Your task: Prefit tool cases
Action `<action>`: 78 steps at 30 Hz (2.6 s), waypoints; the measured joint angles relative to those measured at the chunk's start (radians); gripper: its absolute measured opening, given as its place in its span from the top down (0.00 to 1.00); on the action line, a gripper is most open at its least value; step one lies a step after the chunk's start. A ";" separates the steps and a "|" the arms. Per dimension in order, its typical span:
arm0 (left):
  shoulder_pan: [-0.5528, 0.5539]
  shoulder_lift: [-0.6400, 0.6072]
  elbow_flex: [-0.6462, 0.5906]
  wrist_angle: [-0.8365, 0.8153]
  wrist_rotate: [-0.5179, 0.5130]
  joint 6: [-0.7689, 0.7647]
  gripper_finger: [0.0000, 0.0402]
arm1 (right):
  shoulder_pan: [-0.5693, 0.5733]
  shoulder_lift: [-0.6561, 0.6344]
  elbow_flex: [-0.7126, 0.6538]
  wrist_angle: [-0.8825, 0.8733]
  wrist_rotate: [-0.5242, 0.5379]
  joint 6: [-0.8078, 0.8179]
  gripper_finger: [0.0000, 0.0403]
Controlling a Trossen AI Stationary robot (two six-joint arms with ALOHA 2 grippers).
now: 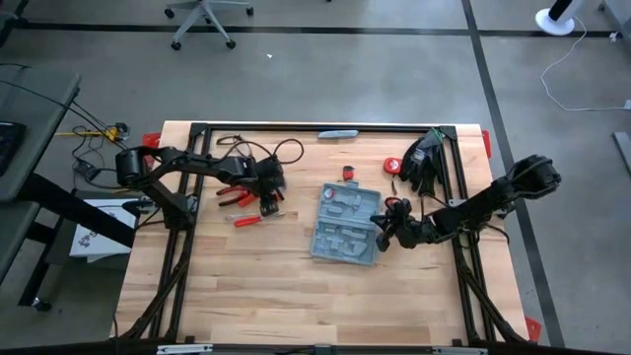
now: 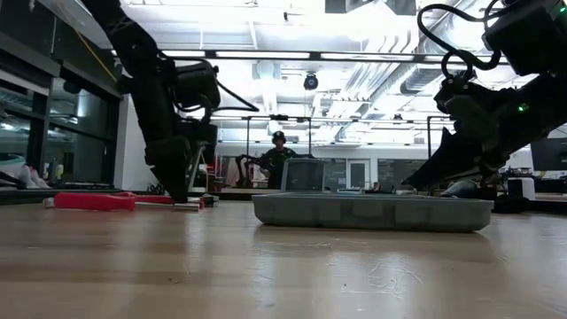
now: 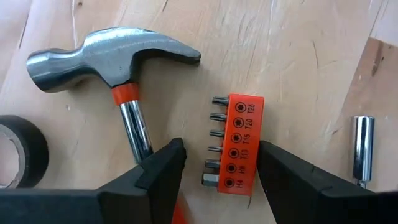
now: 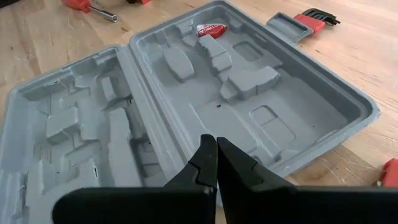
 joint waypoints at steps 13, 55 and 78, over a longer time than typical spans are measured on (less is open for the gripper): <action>-0.011 0.003 0.000 -0.006 -0.026 0.000 0.79 | 0.000 0.000 0.000 0.000 0.000 0.009 1.00; -0.257 -0.069 0.275 -0.011 -0.097 0.010 0.80 | 0.000 -0.200 0.000 -0.489 -0.096 0.274 1.00; -0.378 0.280 0.660 -0.151 -0.096 0.088 0.80 | 0.103 -0.026 0.001 -0.187 -0.135 0.323 1.00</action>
